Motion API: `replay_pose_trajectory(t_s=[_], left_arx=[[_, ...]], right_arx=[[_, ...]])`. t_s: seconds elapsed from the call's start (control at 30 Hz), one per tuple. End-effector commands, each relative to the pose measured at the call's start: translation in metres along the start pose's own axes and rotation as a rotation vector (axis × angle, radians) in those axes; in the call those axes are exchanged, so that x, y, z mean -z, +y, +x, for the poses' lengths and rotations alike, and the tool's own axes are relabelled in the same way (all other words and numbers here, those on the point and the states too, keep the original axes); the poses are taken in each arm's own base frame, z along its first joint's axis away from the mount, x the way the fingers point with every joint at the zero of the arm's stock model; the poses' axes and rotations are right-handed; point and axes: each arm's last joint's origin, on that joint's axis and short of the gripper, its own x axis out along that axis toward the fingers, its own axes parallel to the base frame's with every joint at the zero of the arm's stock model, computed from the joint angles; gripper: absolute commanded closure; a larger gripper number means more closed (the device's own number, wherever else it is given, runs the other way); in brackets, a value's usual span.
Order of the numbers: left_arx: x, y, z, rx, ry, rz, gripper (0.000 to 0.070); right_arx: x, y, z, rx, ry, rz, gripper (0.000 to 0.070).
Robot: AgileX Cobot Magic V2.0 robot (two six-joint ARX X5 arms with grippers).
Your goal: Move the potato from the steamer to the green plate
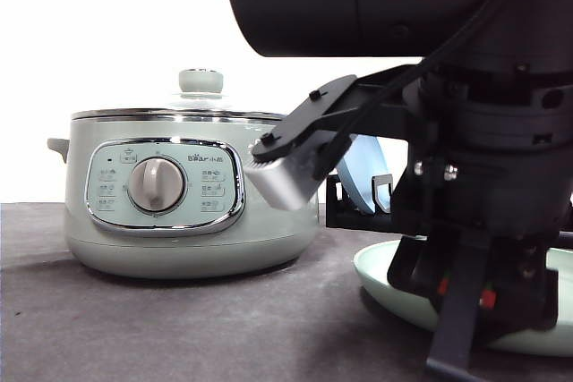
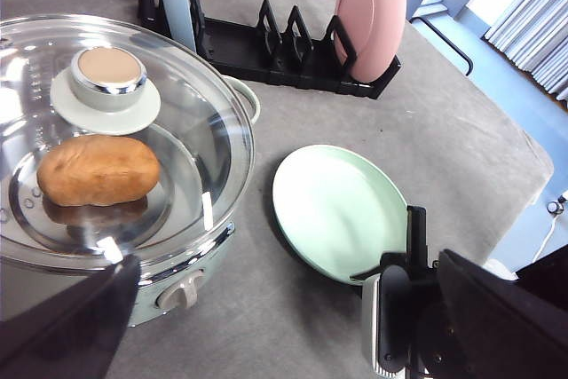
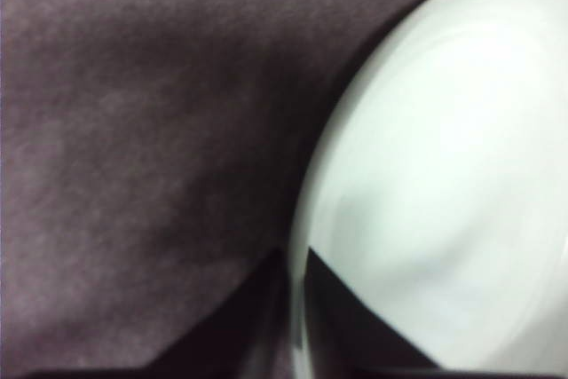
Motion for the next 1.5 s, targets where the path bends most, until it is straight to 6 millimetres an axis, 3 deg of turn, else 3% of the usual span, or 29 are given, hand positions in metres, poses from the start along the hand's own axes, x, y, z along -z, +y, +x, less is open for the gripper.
replay_pose_trajectory(t_s=[0.0,0.1,0.2,0.5,0.7,0.83,1.03,1.17,1.3,1.47], left_arx=[[-0.005,-0.003,-0.002,0.008,-0.018,0.024,0.0000],[-0.005,-0.003,-0.002,0.008,-0.019,0.025,0.0000],[-0.006,-0.003,-0.002,0.009,-0.020,0.026,0.0000],[-0.006,-0.003,-0.002,0.008,-0.021,0.028,0.0000],[-0.006,-0.003,-0.002,0.008,-0.022,0.029,0.0000],[-0.006,-0.003,-0.002,0.009,-0.022,0.029,0.0000],[-0.006,-0.003,-0.002,0.008,-0.021,0.036,0.0000],[-0.006,-0.002,-0.002,0.008,-0.022,0.038,0.0000],[-0.008,-0.002,0.000,0.004,-0.029,0.042,0.0000],[-0.009,0.000,0.001,-0.026,-0.037,0.048,0.0000]], right_arx=[[-0.002,0.004,0.000,0.004,0.000,-0.016,0.0480],[-0.003,0.002,-0.005,0.001,-0.001,-0.006,0.0333],[-0.006,-0.004,-0.016,-0.034,-0.019,0.012,0.0256],[-0.017,-0.035,-0.076,-0.319,-0.192,0.118,0.0220],[-0.021,-0.073,-0.114,-0.583,-0.357,0.229,0.0216],[-0.015,-0.103,-0.124,-0.624,-0.428,0.325,0.0167],[0.011,-0.153,-0.128,-0.568,-0.515,0.484,0.0152],[0.035,-0.176,-0.131,-0.509,-0.560,0.581,0.0151],[0.065,-0.183,-0.129,-0.443,-0.591,0.680,0.0151],[0.098,-0.177,-0.126,-0.418,-0.640,0.754,0.0152]])
